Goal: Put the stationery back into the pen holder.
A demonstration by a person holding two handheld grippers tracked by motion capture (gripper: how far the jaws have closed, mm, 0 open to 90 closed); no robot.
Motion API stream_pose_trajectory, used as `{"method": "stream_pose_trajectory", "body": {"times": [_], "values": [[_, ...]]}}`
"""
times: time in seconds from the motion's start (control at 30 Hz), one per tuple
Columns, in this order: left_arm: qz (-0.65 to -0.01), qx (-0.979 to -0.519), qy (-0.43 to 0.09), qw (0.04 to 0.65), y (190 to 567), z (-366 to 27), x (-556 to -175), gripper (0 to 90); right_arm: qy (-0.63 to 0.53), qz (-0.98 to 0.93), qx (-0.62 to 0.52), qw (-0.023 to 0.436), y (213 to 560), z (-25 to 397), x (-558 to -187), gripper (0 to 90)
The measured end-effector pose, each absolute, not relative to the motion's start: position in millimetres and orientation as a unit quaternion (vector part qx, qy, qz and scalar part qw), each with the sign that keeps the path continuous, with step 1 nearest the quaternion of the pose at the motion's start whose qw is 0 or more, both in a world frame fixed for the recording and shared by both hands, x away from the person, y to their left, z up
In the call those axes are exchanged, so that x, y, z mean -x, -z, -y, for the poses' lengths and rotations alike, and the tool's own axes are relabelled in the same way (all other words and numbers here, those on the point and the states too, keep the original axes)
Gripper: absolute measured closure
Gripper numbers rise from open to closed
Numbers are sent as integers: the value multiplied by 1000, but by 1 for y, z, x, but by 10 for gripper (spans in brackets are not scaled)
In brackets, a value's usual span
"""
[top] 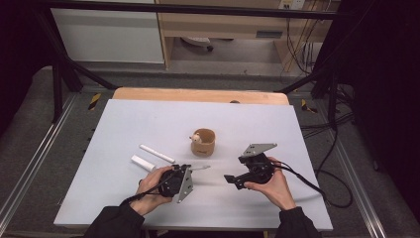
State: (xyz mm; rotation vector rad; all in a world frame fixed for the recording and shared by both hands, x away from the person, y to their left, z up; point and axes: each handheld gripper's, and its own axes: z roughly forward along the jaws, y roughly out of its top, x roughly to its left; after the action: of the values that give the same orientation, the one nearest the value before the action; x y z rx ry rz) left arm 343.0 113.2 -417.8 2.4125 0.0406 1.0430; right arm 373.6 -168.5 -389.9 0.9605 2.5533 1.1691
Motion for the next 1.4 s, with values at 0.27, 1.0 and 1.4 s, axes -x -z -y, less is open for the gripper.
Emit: {"method": "stream_pose_trajectory", "body": {"times": [0.27, 1.0, 1.4], "values": [[-95, -883, -358, 289, 412, -117, -349, 786, -371, -852, -357, 95, 411, 187, -375, 47], [-266, -823, -238, 441, 367, -118, -378, 786, -387, -830, -389, 104, 436, 229, -370, 8], [-313, -788, -217, 484, 349, -108, -400, 787, -395, -826, -389, 102, 441, 238, -367, 8]]}}
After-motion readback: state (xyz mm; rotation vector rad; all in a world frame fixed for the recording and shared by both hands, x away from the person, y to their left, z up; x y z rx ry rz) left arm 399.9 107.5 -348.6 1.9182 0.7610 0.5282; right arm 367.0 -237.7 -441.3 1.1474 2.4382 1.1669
